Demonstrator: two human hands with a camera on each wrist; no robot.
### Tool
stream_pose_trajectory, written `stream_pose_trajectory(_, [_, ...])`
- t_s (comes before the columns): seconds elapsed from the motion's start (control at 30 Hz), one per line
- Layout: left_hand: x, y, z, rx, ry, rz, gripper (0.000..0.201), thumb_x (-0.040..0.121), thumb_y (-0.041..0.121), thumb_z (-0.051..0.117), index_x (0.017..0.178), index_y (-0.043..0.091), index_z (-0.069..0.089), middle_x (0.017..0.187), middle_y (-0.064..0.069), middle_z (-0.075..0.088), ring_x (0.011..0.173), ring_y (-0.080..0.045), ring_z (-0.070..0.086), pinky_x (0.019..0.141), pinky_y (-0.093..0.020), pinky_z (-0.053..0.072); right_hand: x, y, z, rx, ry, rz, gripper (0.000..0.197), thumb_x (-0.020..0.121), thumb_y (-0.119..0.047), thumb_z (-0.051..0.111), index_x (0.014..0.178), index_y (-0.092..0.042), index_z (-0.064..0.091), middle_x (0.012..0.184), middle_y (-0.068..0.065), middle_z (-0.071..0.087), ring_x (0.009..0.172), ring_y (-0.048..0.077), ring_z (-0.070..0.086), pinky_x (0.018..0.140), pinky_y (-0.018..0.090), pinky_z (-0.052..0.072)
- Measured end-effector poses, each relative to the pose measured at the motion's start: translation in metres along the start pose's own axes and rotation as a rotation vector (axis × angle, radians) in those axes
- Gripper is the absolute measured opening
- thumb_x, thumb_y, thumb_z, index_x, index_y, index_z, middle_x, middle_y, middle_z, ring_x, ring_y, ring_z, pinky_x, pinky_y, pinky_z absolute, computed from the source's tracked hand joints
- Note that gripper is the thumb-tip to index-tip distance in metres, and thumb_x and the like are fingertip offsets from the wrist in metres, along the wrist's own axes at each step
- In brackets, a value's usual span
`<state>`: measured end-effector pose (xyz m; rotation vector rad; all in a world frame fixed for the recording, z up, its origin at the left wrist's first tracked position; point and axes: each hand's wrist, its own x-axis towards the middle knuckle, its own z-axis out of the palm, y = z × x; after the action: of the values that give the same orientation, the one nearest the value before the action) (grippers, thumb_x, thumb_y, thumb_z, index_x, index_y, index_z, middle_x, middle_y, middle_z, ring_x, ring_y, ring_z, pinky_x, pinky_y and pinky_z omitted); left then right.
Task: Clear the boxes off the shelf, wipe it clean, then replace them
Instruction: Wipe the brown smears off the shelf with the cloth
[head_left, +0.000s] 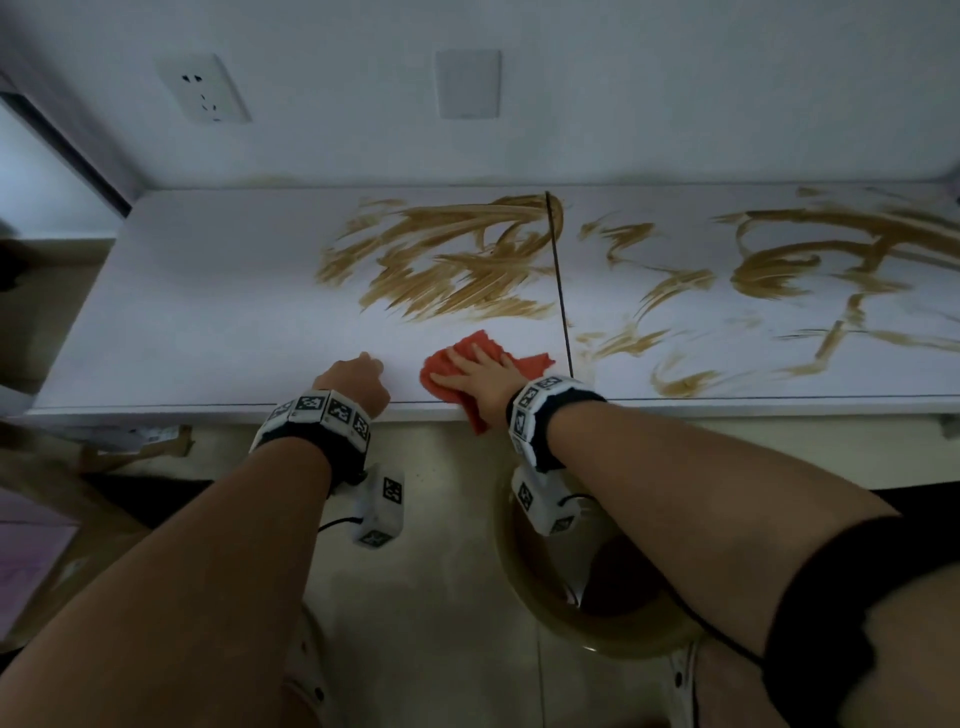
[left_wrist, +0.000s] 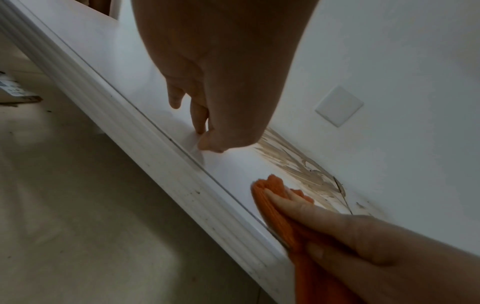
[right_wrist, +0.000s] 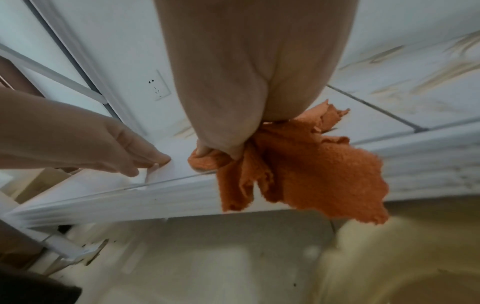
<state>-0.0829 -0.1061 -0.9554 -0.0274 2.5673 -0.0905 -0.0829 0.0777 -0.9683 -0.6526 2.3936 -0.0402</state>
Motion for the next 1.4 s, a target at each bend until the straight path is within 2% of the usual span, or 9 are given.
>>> stream_pose_trajectory(0.13, [0.0,-0.004,-0.004,0.028,-0.011,0.051,0.047,0.093,0.007,0.034,0.14,0.009,0.039,0.147,-0.01,0.037,0.128,-0.029,0.044,0.104,-0.035,0.04,0.002,0.018,-0.009,0.078,0.074,0.014,0.088,0.084,-0.005,0.06,0.149,-0.035,0.009,0.159,0.001,-0.009,0.146,0.025,-0.009,0.118,0.048,-0.001])
stream_pose_trajectory(0.27, [-0.002,-0.006,-0.009,0.047,-0.043,0.061,0.051,0.095,0.007,0.032,0.146,0.012,0.031,0.154,-0.007,0.026,0.135,-0.028,0.037,0.11,-0.034,0.035,-0.005,0.049,-0.005,0.156,0.117,0.159,0.091,0.086,-0.002,0.058,0.149,-0.038,0.004,0.158,0.0,-0.012,0.146,0.024,-0.01,0.117,0.046,-0.002])
stream_pose_trajectory(0.4, [-0.003,-0.006,-0.01,0.027,-0.066,0.053,0.054,0.096,0.01,0.031,0.15,0.014,0.024,0.157,-0.006,0.02,0.138,-0.027,0.032,0.113,-0.034,0.032,-0.021,0.057,0.008,0.135,0.132,0.217,0.083,0.091,-0.012,0.054,0.149,-0.037,0.0,0.159,0.001,-0.012,0.146,0.027,-0.009,0.117,0.048,0.0])
stream_pose_trajectory(0.53, [-0.006,-0.003,-0.011,0.025,-0.057,0.041,0.05,0.097,0.011,0.032,0.147,0.011,0.029,0.153,-0.009,0.027,0.135,-0.027,0.036,0.11,-0.034,0.034,-0.026,0.031,0.016,0.063,0.117,0.141,0.085,0.09,-0.007,0.053,0.149,-0.035,-0.001,0.159,0.002,-0.011,0.146,0.027,-0.01,0.117,0.051,-0.001])
stream_pose_trajectory(0.63, [-0.01,-0.003,-0.012,0.012,-0.055,0.036,0.052,0.097,0.011,0.033,0.148,0.011,0.027,0.155,-0.009,0.024,0.138,-0.027,0.033,0.111,-0.033,0.031,-0.012,0.008,0.012,-0.004,0.089,0.045,0.087,0.088,-0.009,0.058,0.15,-0.034,0.001,0.159,0.0,-0.011,0.146,0.027,-0.009,0.117,0.052,0.0])
stream_pose_trajectory(0.73, [-0.01,-0.004,-0.01,0.004,-0.046,0.046,0.054,0.095,0.01,0.032,0.149,0.011,0.025,0.156,-0.009,0.023,0.137,-0.027,0.035,0.112,-0.033,0.033,0.006,-0.006,-0.001,-0.046,0.059,-0.018,0.081,0.091,-0.008,0.053,0.15,-0.034,0.003,0.159,0.001,-0.011,0.146,0.028,-0.008,0.117,0.053,0.003])
stream_pose_trajectory(0.97, [-0.008,-0.006,-0.014,0.016,-0.031,0.04,0.055,0.096,0.008,0.031,0.15,0.014,0.023,0.153,-0.007,0.029,0.136,-0.026,0.036,0.111,-0.031,0.032,0.035,0.014,-0.017,-0.027,0.149,-0.075,0.072,0.094,-0.01,0.046,0.149,-0.038,0.009,0.159,-0.001,-0.005,0.147,0.024,-0.004,0.118,0.048,0.002])
stream_pose_trajectory(1.23, [-0.002,-0.011,-0.014,0.045,-0.057,0.072,0.052,0.096,0.009,0.031,0.148,0.016,0.029,0.151,-0.006,0.033,0.134,-0.026,0.038,0.109,-0.03,0.033,0.014,0.057,-0.014,0.104,0.212,0.144,0.069,0.095,-0.018,0.044,0.149,-0.037,0.007,0.159,0.0,-0.004,0.147,0.025,-0.004,0.118,0.048,0.0])
stream_pose_trajectory(1.4, [0.005,-0.012,-0.016,0.078,-0.078,0.084,0.05,0.095,0.012,0.033,0.145,0.016,0.035,0.152,-0.005,0.032,0.135,-0.025,0.038,0.11,-0.032,0.034,-0.005,0.047,-0.002,0.128,0.203,0.24,0.062,0.096,-0.021,0.036,0.149,-0.035,0.008,0.16,0.001,-0.001,0.146,0.03,-0.001,0.117,0.053,0.004])
